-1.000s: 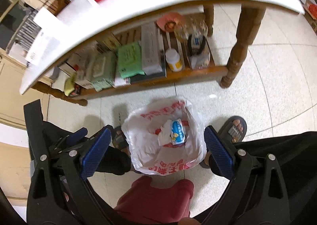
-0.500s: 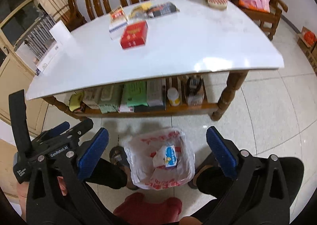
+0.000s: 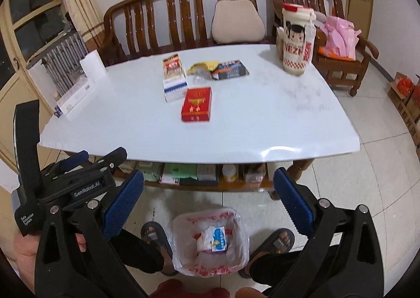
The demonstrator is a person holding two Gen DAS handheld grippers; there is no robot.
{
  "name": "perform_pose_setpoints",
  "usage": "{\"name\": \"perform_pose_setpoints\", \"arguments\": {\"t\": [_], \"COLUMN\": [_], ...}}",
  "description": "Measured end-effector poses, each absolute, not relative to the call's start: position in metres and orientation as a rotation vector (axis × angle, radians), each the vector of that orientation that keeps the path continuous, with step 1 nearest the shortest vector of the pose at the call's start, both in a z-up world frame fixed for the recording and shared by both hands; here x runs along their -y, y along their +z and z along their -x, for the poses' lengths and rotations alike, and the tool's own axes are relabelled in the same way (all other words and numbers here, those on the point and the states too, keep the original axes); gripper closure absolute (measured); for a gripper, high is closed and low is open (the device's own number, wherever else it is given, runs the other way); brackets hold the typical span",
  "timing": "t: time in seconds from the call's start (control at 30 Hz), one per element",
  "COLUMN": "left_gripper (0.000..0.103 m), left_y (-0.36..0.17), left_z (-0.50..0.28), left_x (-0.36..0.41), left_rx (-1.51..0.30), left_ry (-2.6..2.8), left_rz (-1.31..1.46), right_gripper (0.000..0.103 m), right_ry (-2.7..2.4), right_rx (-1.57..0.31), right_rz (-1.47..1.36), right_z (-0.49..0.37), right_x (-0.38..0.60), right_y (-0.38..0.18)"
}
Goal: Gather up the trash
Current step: 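Raise both open tools from the bag back toward the table, then grip the white medicine box with the left tool while the right tool grips the red cigarette pack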
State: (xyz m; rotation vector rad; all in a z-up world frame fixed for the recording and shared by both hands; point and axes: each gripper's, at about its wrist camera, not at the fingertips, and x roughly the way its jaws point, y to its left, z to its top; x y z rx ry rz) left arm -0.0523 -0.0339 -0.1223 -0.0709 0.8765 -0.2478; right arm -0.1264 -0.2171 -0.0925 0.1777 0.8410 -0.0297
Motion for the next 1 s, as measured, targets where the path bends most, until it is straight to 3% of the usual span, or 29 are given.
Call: {"name": "perform_pose_setpoints", "arguments": {"t": [0.47,1.0], "left_gripper": [0.008,0.008], "left_y": [-0.088,-0.132], "left_z": [-0.021,-0.156], "left_x": [0.044,0.082], "left_rx": [-0.826,-0.992], "left_ry": [-0.211,-0.187], "left_rz": [0.062,0.037], "right_gripper": [0.007,0.007], "right_ry": [-0.055,-0.079], "right_rx": [-0.825,-0.905], "right_rz": [-0.148,-0.11], "right_z": [0.091,-0.008], "right_x": [0.209,0.204], "right_y": [-0.084,-0.13]}}
